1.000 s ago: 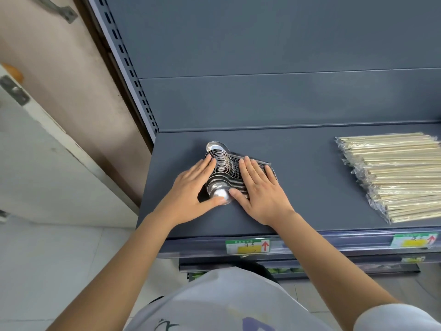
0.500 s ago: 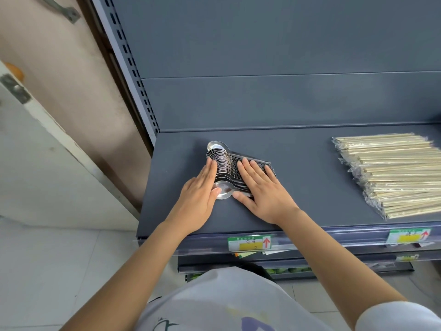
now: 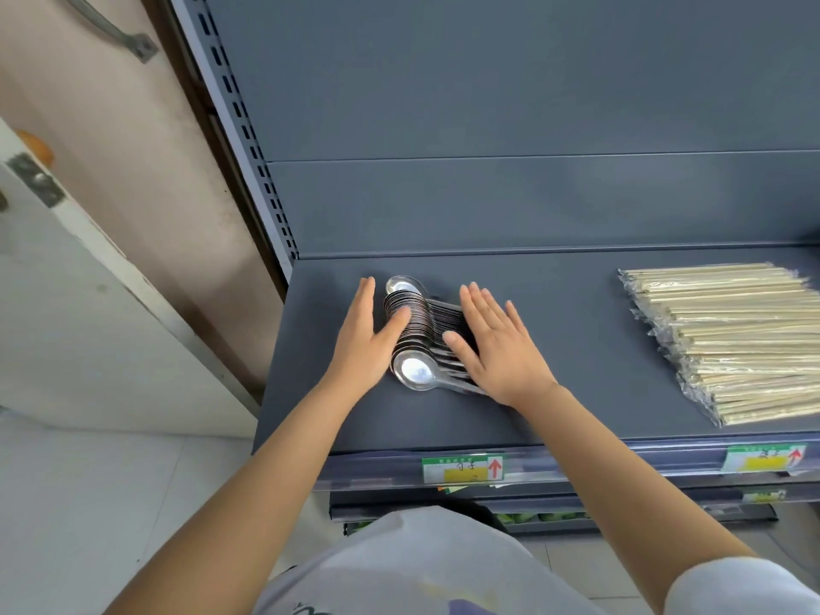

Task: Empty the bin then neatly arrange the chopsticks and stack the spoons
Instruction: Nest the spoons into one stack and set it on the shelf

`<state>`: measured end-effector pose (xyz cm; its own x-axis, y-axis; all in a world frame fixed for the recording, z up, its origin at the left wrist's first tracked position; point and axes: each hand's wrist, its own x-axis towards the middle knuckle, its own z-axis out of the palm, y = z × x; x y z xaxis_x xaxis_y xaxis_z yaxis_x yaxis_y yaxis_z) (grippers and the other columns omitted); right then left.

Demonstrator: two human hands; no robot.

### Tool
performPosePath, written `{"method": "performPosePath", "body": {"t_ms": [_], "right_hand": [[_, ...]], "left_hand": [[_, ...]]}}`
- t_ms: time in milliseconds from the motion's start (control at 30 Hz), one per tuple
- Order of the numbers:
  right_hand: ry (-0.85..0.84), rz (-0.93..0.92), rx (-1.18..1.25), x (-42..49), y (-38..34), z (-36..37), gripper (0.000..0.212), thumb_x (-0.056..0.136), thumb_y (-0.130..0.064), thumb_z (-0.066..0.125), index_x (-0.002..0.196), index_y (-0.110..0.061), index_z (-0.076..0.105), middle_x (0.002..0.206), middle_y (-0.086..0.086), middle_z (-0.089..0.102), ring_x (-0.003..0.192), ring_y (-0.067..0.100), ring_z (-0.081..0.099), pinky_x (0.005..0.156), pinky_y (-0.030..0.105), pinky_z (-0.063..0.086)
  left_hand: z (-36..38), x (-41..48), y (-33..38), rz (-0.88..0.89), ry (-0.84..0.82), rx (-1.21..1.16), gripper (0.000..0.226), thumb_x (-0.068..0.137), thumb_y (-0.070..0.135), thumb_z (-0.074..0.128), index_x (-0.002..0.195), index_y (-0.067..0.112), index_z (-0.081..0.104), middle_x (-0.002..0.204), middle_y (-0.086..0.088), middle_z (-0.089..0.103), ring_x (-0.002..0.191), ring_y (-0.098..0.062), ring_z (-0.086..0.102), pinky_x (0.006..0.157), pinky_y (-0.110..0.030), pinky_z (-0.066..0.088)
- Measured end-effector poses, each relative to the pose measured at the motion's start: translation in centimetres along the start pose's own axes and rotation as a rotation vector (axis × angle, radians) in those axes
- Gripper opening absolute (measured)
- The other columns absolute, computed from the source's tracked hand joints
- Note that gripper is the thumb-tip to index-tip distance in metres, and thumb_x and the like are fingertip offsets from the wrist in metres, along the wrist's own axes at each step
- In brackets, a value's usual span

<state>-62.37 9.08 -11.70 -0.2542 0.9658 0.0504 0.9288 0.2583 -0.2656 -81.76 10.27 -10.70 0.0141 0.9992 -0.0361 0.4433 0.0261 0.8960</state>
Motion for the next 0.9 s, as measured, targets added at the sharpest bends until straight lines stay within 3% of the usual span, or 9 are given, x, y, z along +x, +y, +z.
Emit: {"method": "performPosePath", "body": {"t_ms": [67, 133, 300, 400, 533, 633, 700, 800, 900], "right_hand": [[-0.048, 0.051, -0.010, 0.9, 0.0, -0.2, 0.077, 0.094, -0.062, 0.012, 0.153, -0.013, 0.001, 0.161, 0.001, -0.001, 0.147, 0.014, -0.005, 0.118, 0.034, -0.007], [-0.112, 0.084, -0.001, 1.7, 0.0, -0.2, 0.070, 0.098, -0.054, 0.019, 0.153, -0.012, 0.005, 0.161, 0.002, 0.002, 0.148, 0.014, -0.003, 0.119, 0.035, -0.004], [-0.118, 0.068, 0.047, 1.9, 0.0, 0.2, 0.064, 0.100, -0.051, 0.021, 0.151, -0.013, 0.019, 0.159, 0.002, 0.018, 0.147, 0.014, 0.007, 0.120, 0.035, 0.001], [-0.098, 0.040, 0.047, 1.5, 0.4, 0.2, 0.063, 0.100, -0.050, 0.021, 0.151, -0.014, 0.019, 0.158, 0.002, 0.020, 0.147, 0.013, 0.009, 0.120, 0.033, 0.000], [-0.108, 0.010, 0.006, 1.2, 0.5, 0.3, 0.065, 0.099, -0.052, 0.020, 0.152, -0.013, 0.014, 0.159, 0.003, 0.015, 0.147, 0.014, 0.006, 0.119, 0.030, -0.001], [-0.112, -0.020, -0.022, 0.6, 0.3, 0.3, 0.077, 0.094, -0.062, 0.008, 0.152, -0.012, 0.010, 0.160, 0.004, 0.012, 0.148, 0.015, 0.005, 0.117, 0.027, -0.005], [-0.114, -0.030, -0.018, 0.1, 0.1, 0.4, 0.087, 0.085, -0.066, -0.003, 0.153, -0.011, 0.006, 0.160, 0.004, 0.008, 0.148, 0.015, 0.002, 0.116, 0.026, -0.008], [-0.131, -0.014, -0.025, -0.5, -0.4, 0.5, 0.092, 0.080, -0.069, -0.004, 0.152, -0.012, -0.001, 0.160, 0.004, -0.001, 0.147, 0.015, -0.006, 0.117, 0.030, -0.009], [-0.161, -0.011, -0.005, -1.0, -1.0, -0.2, 0.109, 0.070, -0.083, 0.002, 0.152, -0.012, -0.005, 0.160, 0.003, -0.006, 0.147, 0.014, -0.010, 0.118, 0.034, -0.009]], "left_hand": [[0.0, 1.7, 0.4, -0.068, 0.003, -0.063, 0.067, 0.098, 0.033, 0.051, 0.153, 0.017, 0.016, 0.159, -0.001, 0.019, 0.145, -0.012, 0.019, 0.118, -0.030, 0.015], [0.1, 3.1, 0.7, -0.120, -0.007, -0.153, 0.060, 0.099, 0.029, 0.048, 0.151, 0.015, 0.021, 0.155, -0.002, 0.028, 0.140, -0.014, 0.031, 0.115, -0.027, 0.022], [0.0, 4.9, 0.4, -0.062, 0.025, -0.042, 0.029, 0.098, 0.015, 0.050, 0.124, 0.010, 0.060, 0.124, -0.003, 0.062, 0.117, -0.018, 0.056, 0.101, -0.025, 0.039], [0.0, 4.8, 0.1, -0.019, 0.045, 0.002, 0.020, 0.096, 0.015, 0.052, 0.109, 0.010, 0.067, 0.110, -0.001, 0.067, 0.104, -0.016, 0.061, 0.096, -0.028, 0.045], [-0.3, 4.4, 0.3, 0.046, 0.053, 0.105, 0.021, 0.096, 0.016, 0.052, 0.109, 0.012, 0.068, 0.106, 0.004, 0.068, 0.100, -0.013, 0.061, 0.090, -0.022, 0.044], [-0.9, 3.6, 0.4, 0.098, 0.017, 0.243, 0.027, 0.098, 0.019, 0.050, 0.120, 0.015, 0.063, 0.115, 0.003, 0.065, 0.100, -0.009, 0.057, 0.088, -0.016, 0.039], [-1.3, 3.0, 0.3, 0.136, -0.027, 0.329, 0.037, 0.099, 0.026, 0.048, 0.134, 0.015, 0.053, 0.131, 0.000, 0.057, 0.117, -0.014, 0.052, 0.099, -0.023, 0.038], [-1.7, 1.8, 0.3, 0.157, -0.184, 0.440, 0.068, 0.095, 0.044, 0.051, 0.151, 0.017, 0.024, 0.156, 0.003, 0.026, 0.143, -0.014, 0.022, 0.115, -0.032, 0.020], [-2.0, 0.8, 0.5, 0.121, -0.368, 0.538, 0.107, 0.080, 0.063, 0.059, 0.153, 0.022, -0.007, 0.160, 0.010, -0.011, 0.146, -0.009, -0.003, 0.118, -0.040, 0.007]]}}
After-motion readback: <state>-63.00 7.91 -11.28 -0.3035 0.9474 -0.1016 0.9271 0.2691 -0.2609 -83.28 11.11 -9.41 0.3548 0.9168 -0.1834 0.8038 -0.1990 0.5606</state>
